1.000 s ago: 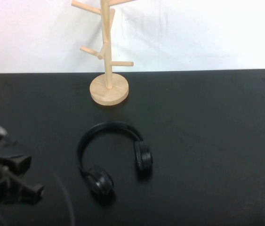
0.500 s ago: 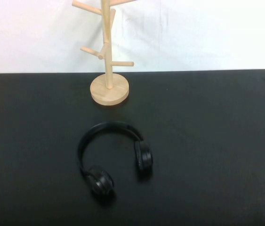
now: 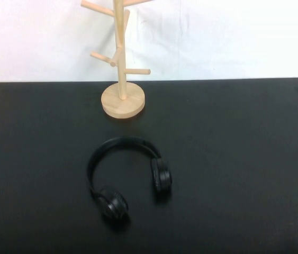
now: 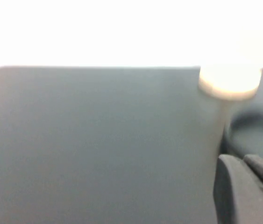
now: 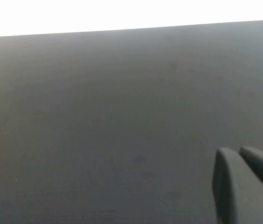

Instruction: Take out the headphones from the headphone stand

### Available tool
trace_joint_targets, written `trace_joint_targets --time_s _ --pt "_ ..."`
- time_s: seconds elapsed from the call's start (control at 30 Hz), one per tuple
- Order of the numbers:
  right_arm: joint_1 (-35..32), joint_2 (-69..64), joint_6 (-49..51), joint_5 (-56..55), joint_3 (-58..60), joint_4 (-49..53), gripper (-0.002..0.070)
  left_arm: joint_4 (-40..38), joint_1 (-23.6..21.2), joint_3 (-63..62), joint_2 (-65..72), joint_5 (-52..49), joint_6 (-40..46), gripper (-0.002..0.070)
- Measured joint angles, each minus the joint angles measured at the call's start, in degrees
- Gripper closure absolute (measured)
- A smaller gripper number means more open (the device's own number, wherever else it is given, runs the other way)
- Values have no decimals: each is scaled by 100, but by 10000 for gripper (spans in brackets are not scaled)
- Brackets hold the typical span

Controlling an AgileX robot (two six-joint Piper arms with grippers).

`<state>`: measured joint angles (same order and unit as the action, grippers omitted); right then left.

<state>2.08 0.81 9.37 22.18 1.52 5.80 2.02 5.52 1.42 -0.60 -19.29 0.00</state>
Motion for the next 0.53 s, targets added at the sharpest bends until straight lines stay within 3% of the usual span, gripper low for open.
trace_joint_targets --time_s 0.53 --pt "0 0 0 0 0 0 685 99 0 -11 -9 -156 -119 678"
